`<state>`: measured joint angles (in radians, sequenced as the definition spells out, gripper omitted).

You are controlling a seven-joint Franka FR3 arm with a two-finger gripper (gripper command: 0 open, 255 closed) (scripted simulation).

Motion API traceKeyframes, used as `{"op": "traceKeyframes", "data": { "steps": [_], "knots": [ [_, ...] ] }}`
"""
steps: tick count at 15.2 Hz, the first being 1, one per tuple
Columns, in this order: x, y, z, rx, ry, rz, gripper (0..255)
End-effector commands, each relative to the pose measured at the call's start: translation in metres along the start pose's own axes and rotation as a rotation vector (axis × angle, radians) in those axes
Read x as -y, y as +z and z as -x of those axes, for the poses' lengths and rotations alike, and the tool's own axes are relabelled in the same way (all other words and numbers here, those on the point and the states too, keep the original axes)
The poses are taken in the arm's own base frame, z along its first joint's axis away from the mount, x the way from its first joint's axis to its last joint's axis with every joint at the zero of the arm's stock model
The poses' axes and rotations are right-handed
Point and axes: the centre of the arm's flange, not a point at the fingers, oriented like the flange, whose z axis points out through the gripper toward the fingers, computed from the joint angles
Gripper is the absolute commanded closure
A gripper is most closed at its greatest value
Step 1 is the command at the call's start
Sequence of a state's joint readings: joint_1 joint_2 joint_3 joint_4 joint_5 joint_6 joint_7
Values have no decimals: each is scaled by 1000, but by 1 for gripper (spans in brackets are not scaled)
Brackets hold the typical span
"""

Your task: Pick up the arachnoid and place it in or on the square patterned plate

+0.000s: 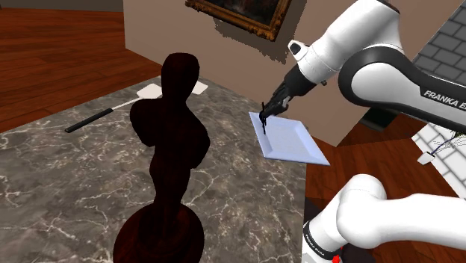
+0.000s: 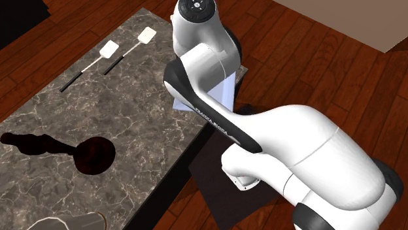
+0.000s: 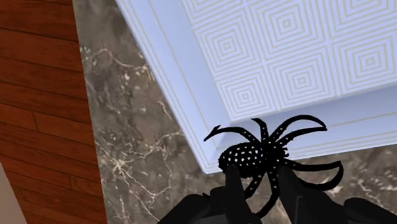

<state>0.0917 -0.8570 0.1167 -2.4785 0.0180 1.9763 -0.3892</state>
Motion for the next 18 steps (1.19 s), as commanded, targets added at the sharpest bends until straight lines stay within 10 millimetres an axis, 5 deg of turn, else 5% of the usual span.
{"op": "traceKeyframes", "data": {
  "steps": [1, 2, 3, 4, 7, 12, 18],
  "knots": [
    [-2, 27, 27, 251, -12, -43, 255],
    [-2, 27, 27, 251, -12, -43, 255],
    [-9, 33, 40, 249, -12, -49, 0],
    [0, 26, 28, 251, -10, -42, 0],
    [-2, 46, 20, 252, -14, -42, 0],
    [-4, -21, 14, 251, -12, -43, 0],
    [-4, -21, 14, 251, -12, -43, 0]
  ]
}}
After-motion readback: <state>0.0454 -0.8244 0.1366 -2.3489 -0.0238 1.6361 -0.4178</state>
